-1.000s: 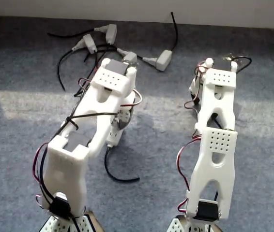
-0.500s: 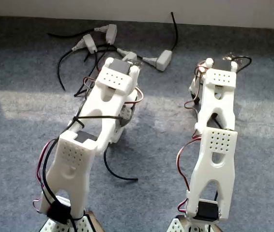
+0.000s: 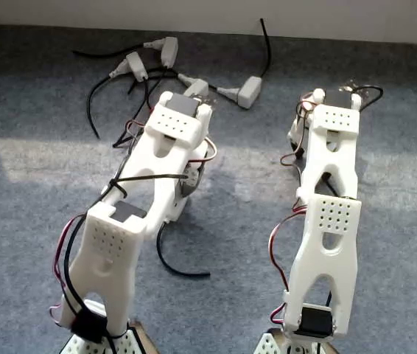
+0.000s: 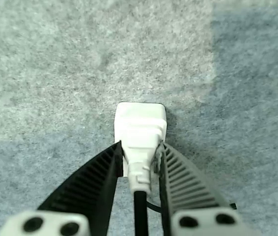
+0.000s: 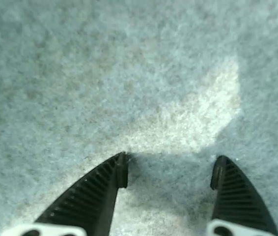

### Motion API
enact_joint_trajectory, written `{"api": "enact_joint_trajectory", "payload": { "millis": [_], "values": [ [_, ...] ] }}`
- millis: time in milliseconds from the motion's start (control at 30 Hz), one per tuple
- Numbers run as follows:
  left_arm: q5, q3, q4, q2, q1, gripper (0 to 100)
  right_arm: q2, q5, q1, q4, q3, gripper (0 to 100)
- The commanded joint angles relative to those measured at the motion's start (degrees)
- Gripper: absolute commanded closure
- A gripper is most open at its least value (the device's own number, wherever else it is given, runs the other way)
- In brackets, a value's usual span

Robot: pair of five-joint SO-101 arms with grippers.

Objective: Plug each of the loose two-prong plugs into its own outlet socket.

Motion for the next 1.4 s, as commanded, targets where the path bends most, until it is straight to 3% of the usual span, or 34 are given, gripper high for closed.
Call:
{"api": "enact_joint_trajectory", "payload": {
  "millis": [0, 167, 500, 567, 667, 700, 767, 900, 1100, 1233, 1367],
  "values": [
    [-0.4, 4.8, 0.4, -1.3, -1.1, 88, -0.8, 0.6, -0.1, -1.2, -0.2, 73.1],
    [-0.4, 9.3, 0.4, -7.3, -1.1, 73, -0.8, 0.6, -0.1, -1.3, -0.2, 73.1],
    [-0.2, 11.6, 0.0, -10.1, -1.0, 72, -0.8, 0.6, -0.1, -1.2, -0.2, 73.1],
    [-0.1, 11.1, 0.0, -9.3, -0.9, 78, -0.8, 0.6, -0.1, -1.2, -0.2, 73.1],
    [-0.2, 9.4, 0.0, -8.9, -1.2, 98, -0.8, 0.6, 0.0, -1.1, -0.2, 73.1],
    [-0.2, 8.7, 0.2, -9.0, -1.2, 100, -0.8, 0.6, 0.0, -1.1, -0.2, 73.1],
    [-0.3, 7.4, 0.4, -9.0, -1.5, 95, -0.8, 0.6, 0.0, -1.1, -0.2, 73.1],
    [-0.2, 0.1, 0.1, -9.0, -1.5, 100, -0.8, 0.6, 0.0, -1.1, -0.2, 73.1],
    [-0.5, -27.2, -0.6, -8.7, -2.9, 99, -0.8, 0.6, 0.0, -1.1, -0.2, 73.1],
    [-0.8, -42.6, -9.9, -8.6, -4.8, 99, -0.8, 0.6, 0.0, -1.1, -0.2, 73.1],
    [-12.8, -42.4, -26.3, -8.4, -5.5, 98, -0.8, 0.6, 0.0, -1.1, -0.2, 73.1]
  ]
}}
